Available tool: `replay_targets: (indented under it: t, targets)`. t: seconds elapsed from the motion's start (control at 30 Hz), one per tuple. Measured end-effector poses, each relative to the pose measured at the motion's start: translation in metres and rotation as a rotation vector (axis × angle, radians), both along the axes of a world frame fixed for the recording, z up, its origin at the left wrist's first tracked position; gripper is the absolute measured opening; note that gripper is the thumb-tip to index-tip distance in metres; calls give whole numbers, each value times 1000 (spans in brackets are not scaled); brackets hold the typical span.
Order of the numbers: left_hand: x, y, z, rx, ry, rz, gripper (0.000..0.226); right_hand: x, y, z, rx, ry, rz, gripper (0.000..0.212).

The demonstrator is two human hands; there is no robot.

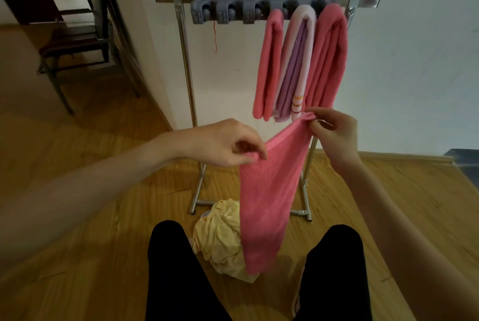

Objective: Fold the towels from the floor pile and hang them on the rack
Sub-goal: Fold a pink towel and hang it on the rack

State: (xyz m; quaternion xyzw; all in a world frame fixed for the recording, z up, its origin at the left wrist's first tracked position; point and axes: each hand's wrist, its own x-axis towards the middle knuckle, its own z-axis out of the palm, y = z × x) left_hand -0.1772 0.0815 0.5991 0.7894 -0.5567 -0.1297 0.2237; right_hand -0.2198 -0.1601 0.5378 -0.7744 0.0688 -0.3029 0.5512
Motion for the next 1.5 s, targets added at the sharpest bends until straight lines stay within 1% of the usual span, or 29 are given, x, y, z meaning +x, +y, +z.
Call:
replay_targets:
  t: [0.1, 0.17, 0.3, 0.33, 0.4, 0.47, 0.53, 0.6, 0.63, 0.7, 0.8, 0.87, 0.97, 1.0, 1.07, 1.2, 1.4, 1.5]
  targets:
    - [-3, 0, -2, 170, -43, -76, 40, 5, 8, 1, -28, 5, 58, 33]
    - [-3, -1, -7, 184, -172, -115, 40, 6, 12, 0, -35, 12, 83, 37]
    - [-7, -4, -19, -7, -502, -196, 17, 7, 17, -1, -41, 10, 112, 40]
    - [-8, -6, -21, -57, -568, -213, 18, 8, 17, -1, -39, 12, 116, 39]
    - [-9, -13, -24, -137, -656, -221, 26, 9, 15, -1, -30, 16, 122, 37]
    - [-9, -19, -24, -157, -731, -230, 29, 8, 13, 0, -6, 16, 136, 35]
    - [-8, -25, -26, -159, -770, -305, 23, 7, 12, 3, 13, 6, 141, 35]
    - [-6, -28, -27, -197, -780, -397, 11, 5, 12, 5, 28, 4, 145, 37]
    - [-5, -29, -25, -223, -794, -412, 6, 3, 12, 7, 35, 5, 152, 36]
    - [-4, -29, -18, -242, -817, -374, 14, 2, 14, 7, 51, 9, 179, 31]
    - [-2, -29, -6, -244, -852, -270, 3, -2, 18, 9, 105, 12, 239, 23]
    - [3, -30, -4, -276, -831, -162, 11, -5, 20, 13, 148, 4, 284, 19]
    - [8, -29, -5, -323, -654, 15, 26, -11, 25, 19, 193, -6, 364, 17]
    - [9, -27, -4, -337, -591, 63, 28, -13, 26, 21, 194, -6, 394, 15]
    - [10, -26, -5, -372, -520, 119, 28, -17, 29, 22, 201, -4, 441, 14]
    - [7, -26, -8, -413, -509, 179, 28, -19, 31, 21, 207, -8, 462, 16]
    - [3, -29, -8, -478, -456, 287, 22, -22, 35, 19, 200, -43, 456, 21]
    - [0, -30, -4, -514, -453, 339, 21, -23, 33, 20, 197, -55, 487, 28]
